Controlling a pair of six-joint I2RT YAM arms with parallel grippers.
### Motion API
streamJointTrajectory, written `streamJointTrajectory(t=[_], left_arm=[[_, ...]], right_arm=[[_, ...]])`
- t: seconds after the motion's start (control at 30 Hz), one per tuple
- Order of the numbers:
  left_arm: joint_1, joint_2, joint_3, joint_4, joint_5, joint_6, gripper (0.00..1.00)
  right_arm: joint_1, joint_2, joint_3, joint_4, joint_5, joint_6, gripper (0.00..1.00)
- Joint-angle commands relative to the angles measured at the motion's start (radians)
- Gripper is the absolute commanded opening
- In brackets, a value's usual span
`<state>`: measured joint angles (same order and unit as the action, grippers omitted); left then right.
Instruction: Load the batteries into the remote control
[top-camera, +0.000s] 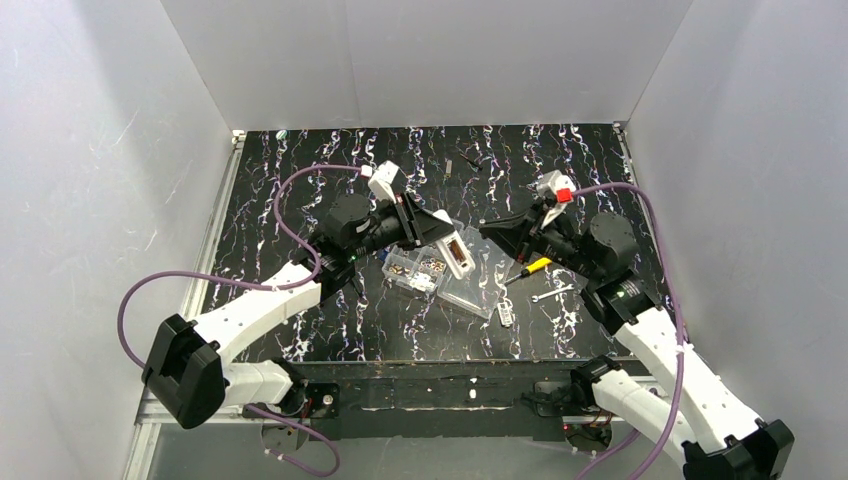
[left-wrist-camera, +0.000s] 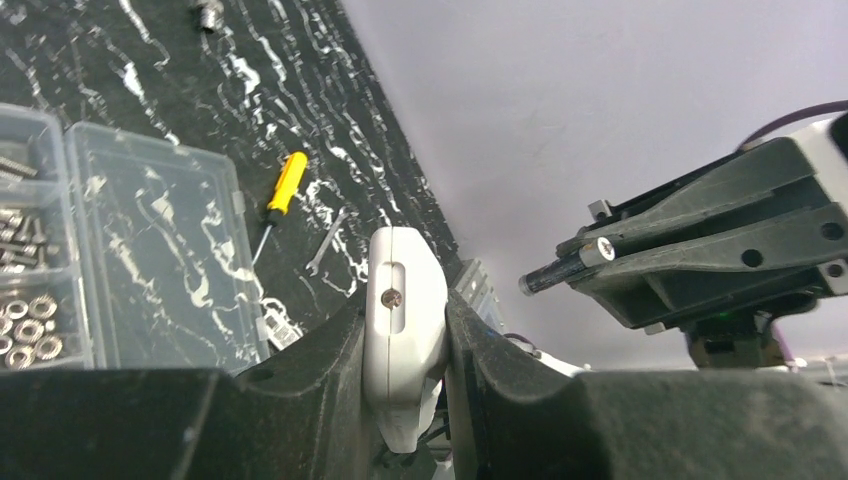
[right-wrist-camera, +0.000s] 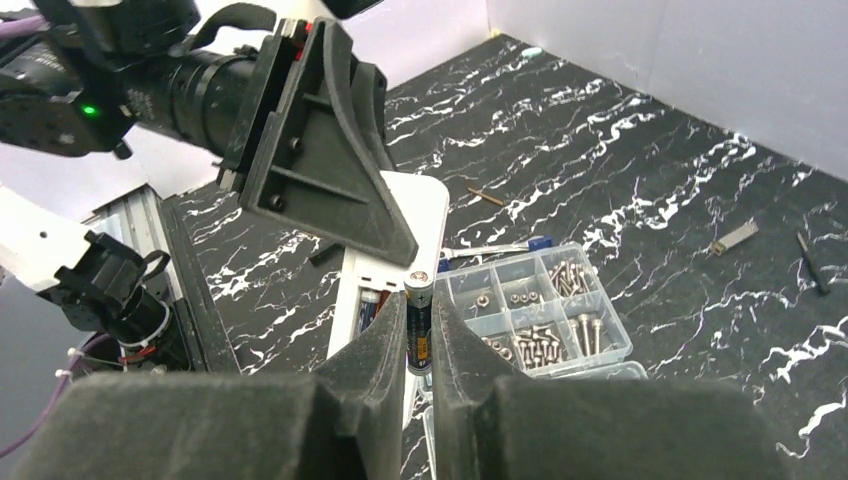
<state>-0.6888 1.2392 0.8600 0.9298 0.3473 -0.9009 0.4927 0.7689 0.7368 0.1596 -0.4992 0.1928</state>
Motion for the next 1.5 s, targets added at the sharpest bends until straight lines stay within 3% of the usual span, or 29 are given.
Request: streamJointTrajectory(t=[0.0, 0.43, 0.93, 1.47], left_arm=[[-0.016, -0.039, -0.016, -0.002, -0.070, -0.016, 0.00], [-0.018, -0.029, -0.013, -0.004, -0.120, -0.050, 0.00], [-0.022, -0.026, -0.003, -0.017, -0.091, -0.084, 0.00], [-0.023, -0.019, -0.010, -0.005, -0.105, -0.102, 0.00]], right_arm=[[0.055, 0.032, 0.083, -0.057, 0.118, -0.003, 0.01], [0.197, 0.149, 0.088, -0.084, 0.211, 0.033, 0.01], [0.201, 0.211, 0.040, -0.019, 0.275, -0.030, 0.01], [0.201, 0.206, 0.024, -0.020, 0.206, 0.012, 0.01]])
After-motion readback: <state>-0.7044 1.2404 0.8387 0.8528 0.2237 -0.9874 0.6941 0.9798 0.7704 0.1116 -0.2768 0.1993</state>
